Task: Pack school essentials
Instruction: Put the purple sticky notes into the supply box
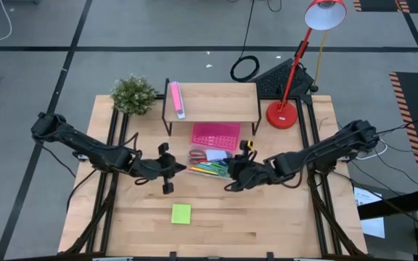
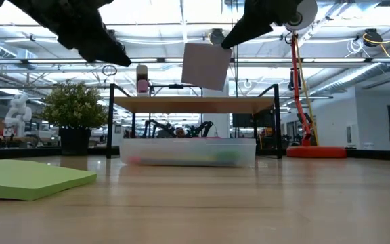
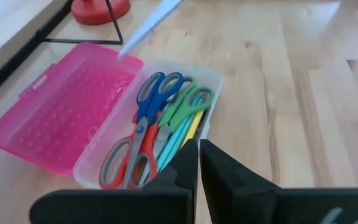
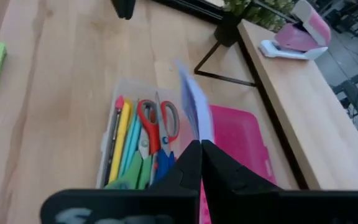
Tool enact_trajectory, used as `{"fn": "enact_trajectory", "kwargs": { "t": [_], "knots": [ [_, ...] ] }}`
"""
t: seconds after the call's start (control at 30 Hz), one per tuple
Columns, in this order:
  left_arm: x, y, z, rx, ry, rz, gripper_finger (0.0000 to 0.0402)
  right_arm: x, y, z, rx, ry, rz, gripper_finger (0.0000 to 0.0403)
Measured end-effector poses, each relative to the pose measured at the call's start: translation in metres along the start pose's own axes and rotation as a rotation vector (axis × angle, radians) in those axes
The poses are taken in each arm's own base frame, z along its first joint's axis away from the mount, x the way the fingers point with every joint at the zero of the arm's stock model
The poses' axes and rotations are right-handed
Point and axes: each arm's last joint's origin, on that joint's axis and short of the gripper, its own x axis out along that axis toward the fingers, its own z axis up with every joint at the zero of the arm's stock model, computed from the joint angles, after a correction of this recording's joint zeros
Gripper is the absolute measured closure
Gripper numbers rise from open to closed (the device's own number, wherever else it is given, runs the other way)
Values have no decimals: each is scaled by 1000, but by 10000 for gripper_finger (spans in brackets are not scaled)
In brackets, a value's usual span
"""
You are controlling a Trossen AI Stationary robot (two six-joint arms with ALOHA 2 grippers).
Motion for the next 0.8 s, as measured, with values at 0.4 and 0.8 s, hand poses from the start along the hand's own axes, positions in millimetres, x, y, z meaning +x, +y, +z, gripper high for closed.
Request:
{"fn": "enact_trajectory", "kwargs": {
  "t": [0.4,0.8],
  "knots": [
    [0,-2,0,1,-7,-6,380,-1,16,-15,18,30,-46,403],
    [0,-3,4,-7,-43,-21,380,10,25,-45,67,26,-41,403]
  ]
}}
